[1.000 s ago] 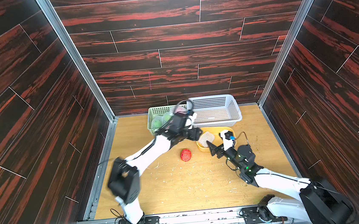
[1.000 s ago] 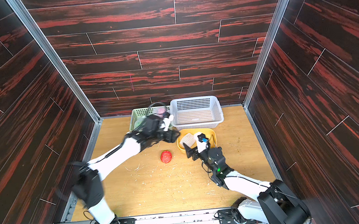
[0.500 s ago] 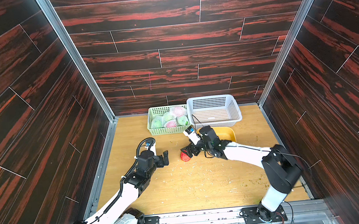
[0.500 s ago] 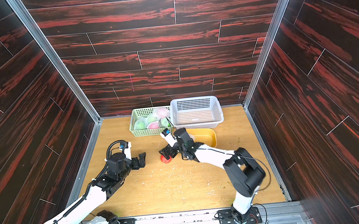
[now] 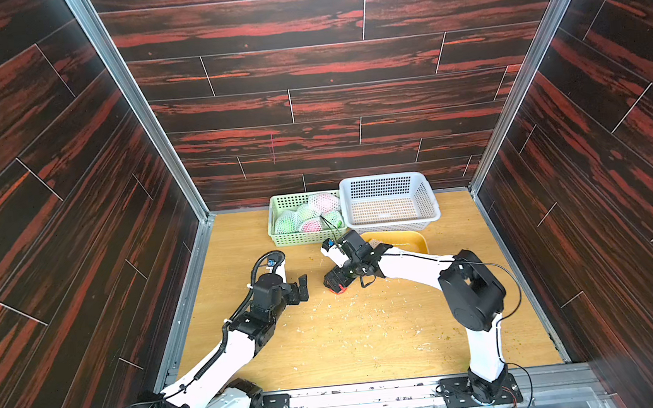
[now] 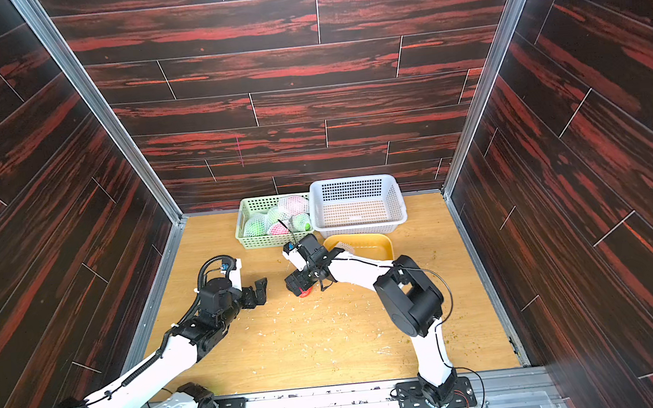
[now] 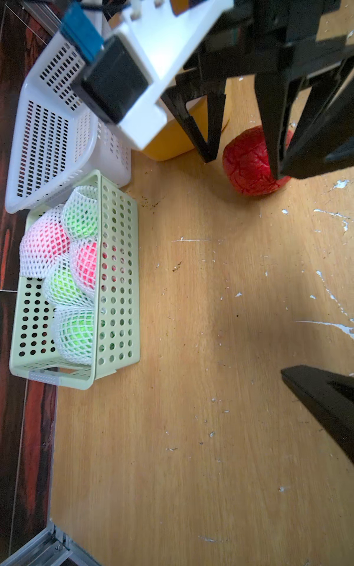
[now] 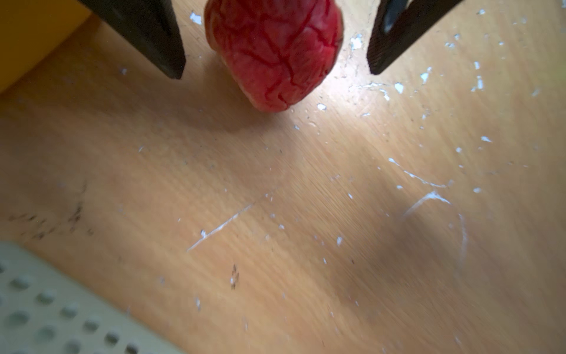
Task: Remove foam nets from apples
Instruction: Pick up the apple from the center of the board.
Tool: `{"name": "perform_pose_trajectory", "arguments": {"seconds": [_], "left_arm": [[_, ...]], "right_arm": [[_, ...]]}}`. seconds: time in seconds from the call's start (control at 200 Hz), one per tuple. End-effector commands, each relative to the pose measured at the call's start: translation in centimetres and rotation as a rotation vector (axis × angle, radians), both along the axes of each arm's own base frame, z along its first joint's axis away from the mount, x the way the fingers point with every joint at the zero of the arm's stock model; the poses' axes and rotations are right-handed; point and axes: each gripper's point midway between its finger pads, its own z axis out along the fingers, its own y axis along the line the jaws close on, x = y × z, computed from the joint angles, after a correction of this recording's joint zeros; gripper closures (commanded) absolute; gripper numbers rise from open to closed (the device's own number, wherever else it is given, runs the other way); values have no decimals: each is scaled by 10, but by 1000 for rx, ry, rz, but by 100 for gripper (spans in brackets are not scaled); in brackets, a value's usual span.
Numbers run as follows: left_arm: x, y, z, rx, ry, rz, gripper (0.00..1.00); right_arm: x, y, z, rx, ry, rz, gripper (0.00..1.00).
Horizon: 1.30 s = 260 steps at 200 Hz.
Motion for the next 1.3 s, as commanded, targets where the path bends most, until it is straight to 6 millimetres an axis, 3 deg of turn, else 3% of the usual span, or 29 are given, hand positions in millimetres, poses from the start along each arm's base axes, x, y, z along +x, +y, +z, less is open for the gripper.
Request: {"name": "perform_pose_trajectory", "arguments": {"seconds": [0.0, 0.235, 0.336, 0.496, 0.646, 0.772, 0.837, 0.917, 1.027, 1.132, 1.298], "left_arm": [[7, -3, 14, -24, -38, -4, 0], [9, -3, 14, -14, -32, 1, 0], [10, -3, 14, -15, -30, 1, 0], [13, -4, 17, -23, -38, 10, 0], [20, -5, 24, -32, -60, 18, 0], [28, -8, 39, -40, -111, 19, 0], [35, -11, 51, -46, -150, 12, 0], [41, -30, 70, -25, -205, -82, 0], [42, -75, 97, 133, -260, -202, 0], [46, -125, 108, 143, -251, -364, 0], [56, -182, 110, 40, -224, -514, 0]], "right_arm": [[-5, -1, -24, -61, 68, -6, 5], [-14, 9, -35, -62, 117, 43, 21], [-15, 11, -31, -45, 115, 48, 24], [-16, 17, -19, 4, 106, 67, 42], [-9, 22, 8, 68, 35, 71, 43], [5, 25, 49, 170, -27, 63, 44], [22, 19, 73, 223, -54, 30, 44], [56, 0, 101, 293, -72, -50, 44], [105, -39, 127, 345, -108, -183, 45], [157, -96, 133, 335, -125, -372, 45], [228, -189, 127, 234, -216, -624, 46]]}}
